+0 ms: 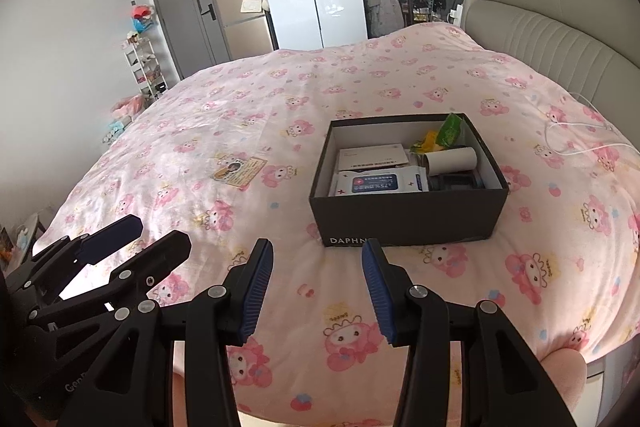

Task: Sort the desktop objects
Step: 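Withdraw both tools from the box toward the sticker and card, then lower both grippers onto the cartoon sticker and the orange card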

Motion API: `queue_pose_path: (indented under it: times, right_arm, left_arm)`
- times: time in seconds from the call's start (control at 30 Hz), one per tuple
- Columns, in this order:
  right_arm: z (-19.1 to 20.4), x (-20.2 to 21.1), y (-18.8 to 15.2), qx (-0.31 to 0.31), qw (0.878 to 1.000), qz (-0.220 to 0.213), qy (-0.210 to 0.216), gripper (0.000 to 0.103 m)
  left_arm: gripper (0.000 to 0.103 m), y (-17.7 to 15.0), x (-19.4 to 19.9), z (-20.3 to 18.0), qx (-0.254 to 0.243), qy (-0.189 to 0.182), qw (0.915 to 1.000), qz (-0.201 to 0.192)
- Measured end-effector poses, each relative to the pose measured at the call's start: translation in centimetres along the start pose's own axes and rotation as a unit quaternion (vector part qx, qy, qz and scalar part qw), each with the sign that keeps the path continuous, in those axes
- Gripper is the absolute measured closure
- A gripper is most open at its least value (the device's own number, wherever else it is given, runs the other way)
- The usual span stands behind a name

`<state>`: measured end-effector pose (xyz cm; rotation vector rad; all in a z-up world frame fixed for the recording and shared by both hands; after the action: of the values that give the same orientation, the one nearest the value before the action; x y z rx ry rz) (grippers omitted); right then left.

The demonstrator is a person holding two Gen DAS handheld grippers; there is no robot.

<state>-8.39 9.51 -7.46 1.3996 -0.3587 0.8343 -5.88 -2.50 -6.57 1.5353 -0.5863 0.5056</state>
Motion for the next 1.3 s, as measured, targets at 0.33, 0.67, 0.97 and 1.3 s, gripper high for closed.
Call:
queue_pose_path:
  times: [0.33, 0.67, 0.97, 1.3]
  right_arm:
    - [3.9, -0.7, 0.0, 0.030, 0.999, 0.002, 0.026, 0.061]
    - [9.5, -2.9, 0.1, 0.070, 0.995, 0.008, 0.068, 0.061]
    - [13.1, -6.6, 0.4, 0.095, 0.992, 0.025, 0.084, 0.061]
    - [14.3, -12.6, 2.1, 0.098, 0.992, 0.045, 0.069, 0.061]
  left_arm:
    - [0.046, -0.6, 1.3, 3.7, 0.022, 0.020, 0.9996, -0.003]
    - [0.046, -1.8, 1.8, 9.8, 0.060, 0.056, 0.9966, 0.000]
    - [0.046, -2.5, -0.5, 14.0, 0.092, 0.063, 0.9937, 0.012]
    - [0.047, -1.5, -6.6, 17.7, 0.114, 0.053, 0.9917, 0.027]
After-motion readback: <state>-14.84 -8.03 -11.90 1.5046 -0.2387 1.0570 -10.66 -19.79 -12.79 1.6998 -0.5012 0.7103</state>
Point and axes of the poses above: each gripper's, at about its wrist camera, not at the fingertips, and x roughly against the way its jaws point, z to its left, y to its top, the point moved 8 cm from there along -x, roughly the way its jaws point, and after that the axes turned 2 degrees about -x, right-handed, at the moved point
